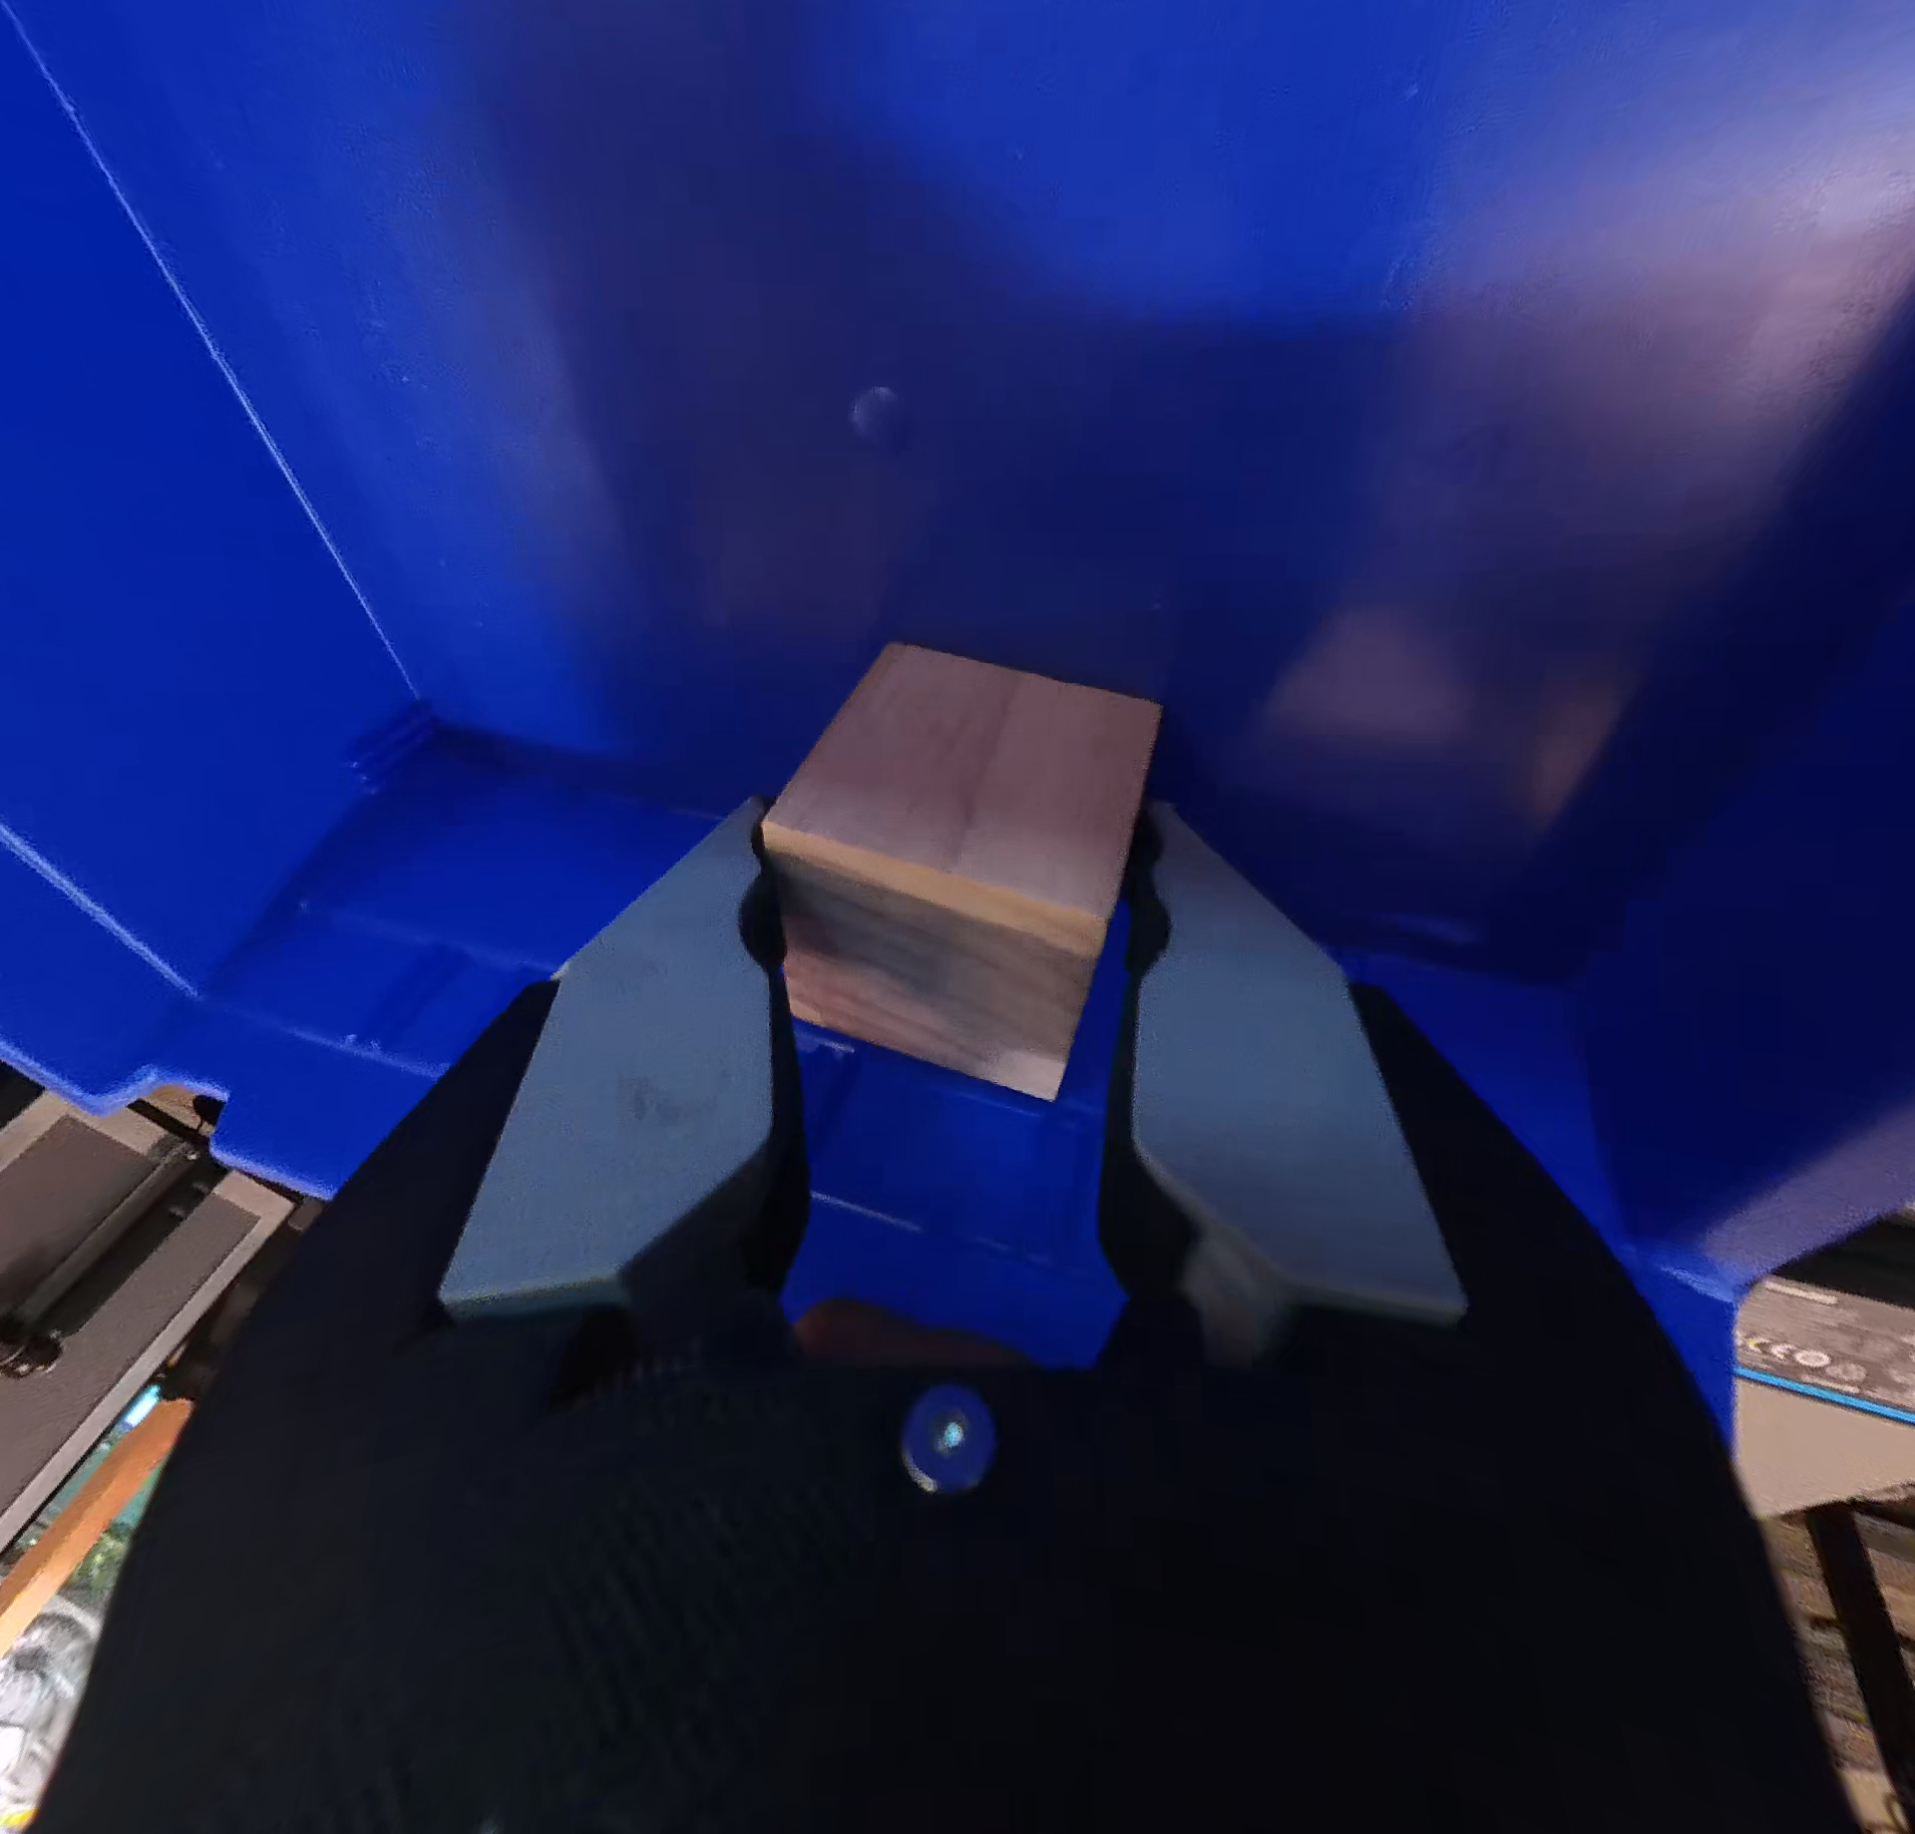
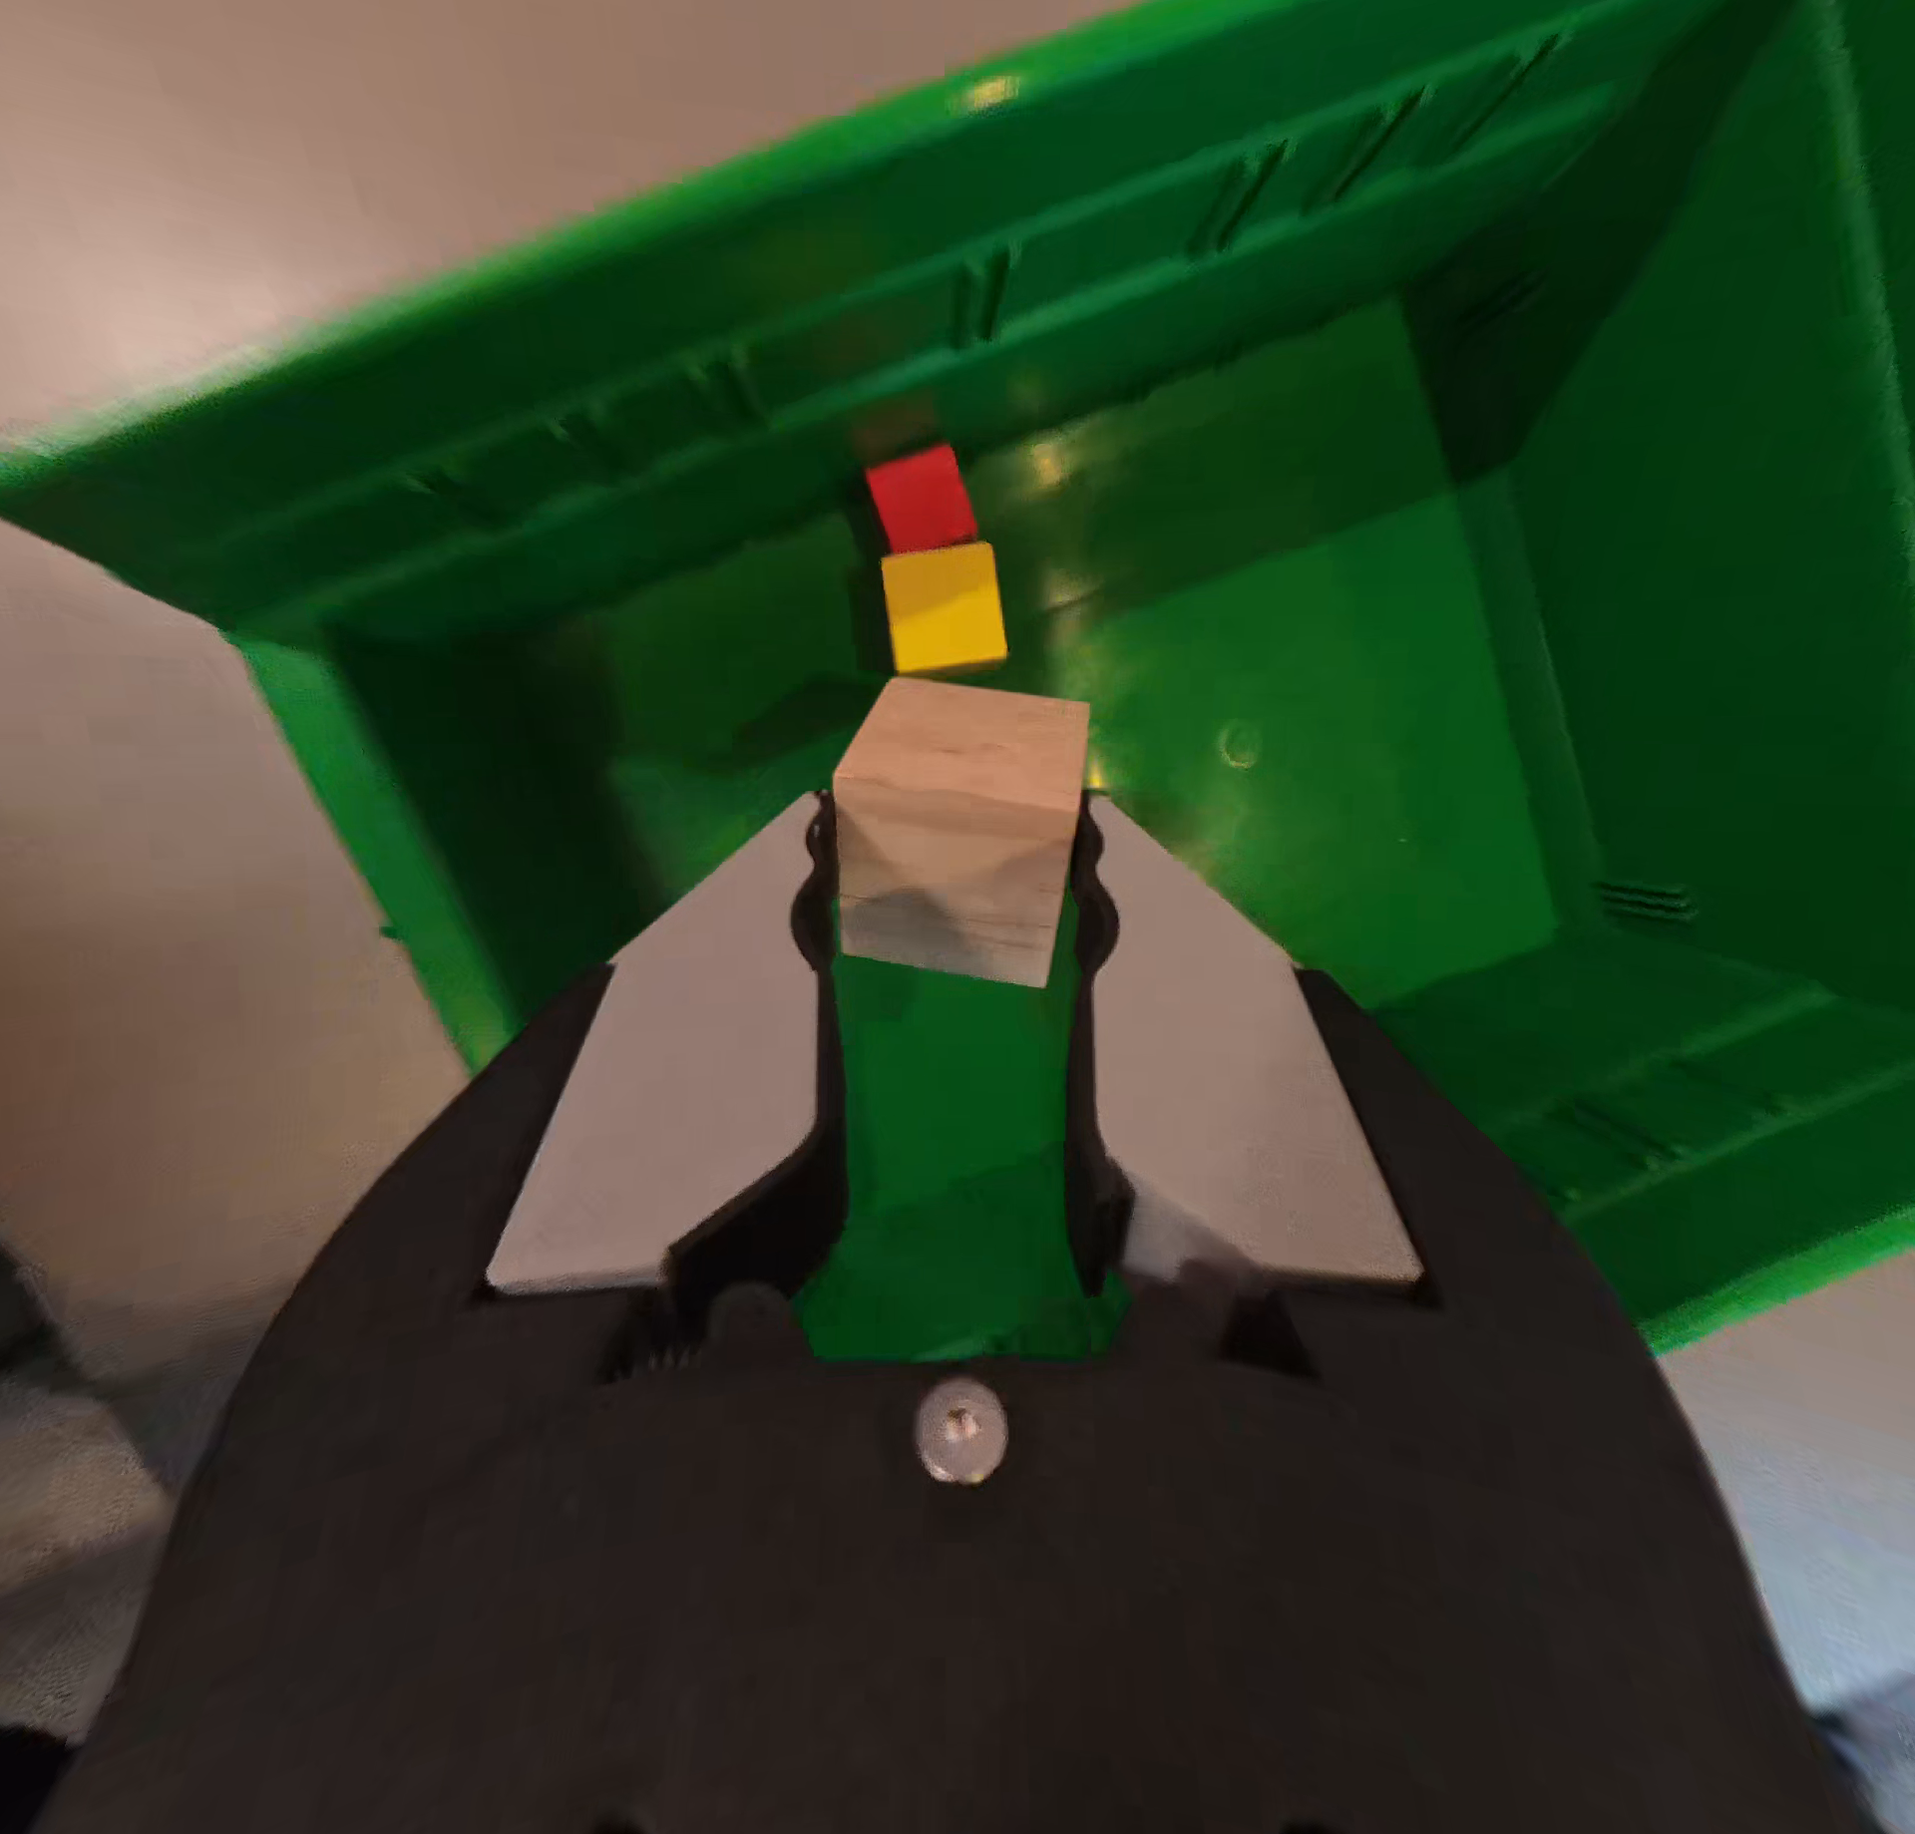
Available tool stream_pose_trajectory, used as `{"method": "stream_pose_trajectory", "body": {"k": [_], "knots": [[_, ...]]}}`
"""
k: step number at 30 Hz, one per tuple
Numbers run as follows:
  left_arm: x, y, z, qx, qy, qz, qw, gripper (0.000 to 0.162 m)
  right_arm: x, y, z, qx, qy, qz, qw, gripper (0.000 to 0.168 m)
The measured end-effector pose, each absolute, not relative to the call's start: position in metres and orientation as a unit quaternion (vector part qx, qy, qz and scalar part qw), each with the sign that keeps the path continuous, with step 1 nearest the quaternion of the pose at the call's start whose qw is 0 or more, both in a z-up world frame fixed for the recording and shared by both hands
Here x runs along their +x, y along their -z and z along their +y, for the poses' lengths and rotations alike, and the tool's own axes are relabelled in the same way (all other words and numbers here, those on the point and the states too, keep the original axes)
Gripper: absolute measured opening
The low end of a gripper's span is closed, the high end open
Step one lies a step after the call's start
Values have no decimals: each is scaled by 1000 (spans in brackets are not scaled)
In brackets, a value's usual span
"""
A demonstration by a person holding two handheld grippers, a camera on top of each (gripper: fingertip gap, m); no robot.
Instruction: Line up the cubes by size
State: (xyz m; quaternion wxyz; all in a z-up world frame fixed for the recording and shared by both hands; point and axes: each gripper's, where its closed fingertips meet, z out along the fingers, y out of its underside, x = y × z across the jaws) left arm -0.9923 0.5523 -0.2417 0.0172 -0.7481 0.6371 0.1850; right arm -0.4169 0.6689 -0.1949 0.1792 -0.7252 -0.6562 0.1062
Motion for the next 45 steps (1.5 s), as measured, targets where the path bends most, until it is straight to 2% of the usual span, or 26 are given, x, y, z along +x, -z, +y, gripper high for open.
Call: {"method": "stream_pose_trajectory", "body": {"k": [5, 10, 15, 18, 21, 23, 26, 28, 30, 32, 34, 38, 40, 41, 45], "knots": [[-964, 228, 559, -755, -139, 628, 123, 65, -416, 222, 678, -693, -31, -709, 127, 43], [-907, 180, 567, -723, -99, 613, 301, 65, -426, 233, 675, -679, -22, -729, 84, 43], [-828, 111, 563, -644, -13, 577, 502, 65, -428, 241, 676, -697, -17, -716, 49, 47], [-782, 66, 550, -576, 45, 543, 609, 65, -440, 217, 676, -714, -69, -690, 99, 50], [-740, 37, 536, -514, 78, 526, 673, 64, -486, 148, 665, -702, -235, -629, 238, 73], [-711, 29, 531, -482, 82, 529, 694, 64, -523, 90, 641, -664, -389, -563, 300, 74], [-666, 28, 527, -444, 81, 542, 709, 64, -563, 35, 591, -599, -561, -497, 282, 92], [-641, 32, 528, -438, 86, 549, 707, 64, -587, 26, 565, -579, -606, -479, 261, 104], [-623, 38, 531, -438, 81, 554, 704, 64, -611, 39, 553, -603, -587, -475, 257, 105], [-611, 42, 536, -441, 71, 551, 705, 64, -628, 49, 539, -611, -577, -482, 249, 95], [-604, 44, 536, -442, 73, 552, 703, 64, -637, 52, 528, -604, -585, -485, 242, 62], [-607, 48, 539, -471, 64, 539, 695, 62, -631, 49, 534, -606, -590, -473, 248, 60], [-620, 44, 542, -486, 39, 515, 705, 56, -618, 44, 544, -605, -580, -474, 271, 60], [-630, 42, 541, -497, 36, 502, 707, 58, -608, 42, 551, -608, -570, -477, 279, 59], [-679, 49, 530, -554, 38, 465, 690, 55, -551, 54, 594, -643, -435, -534, 336, 59]]}}
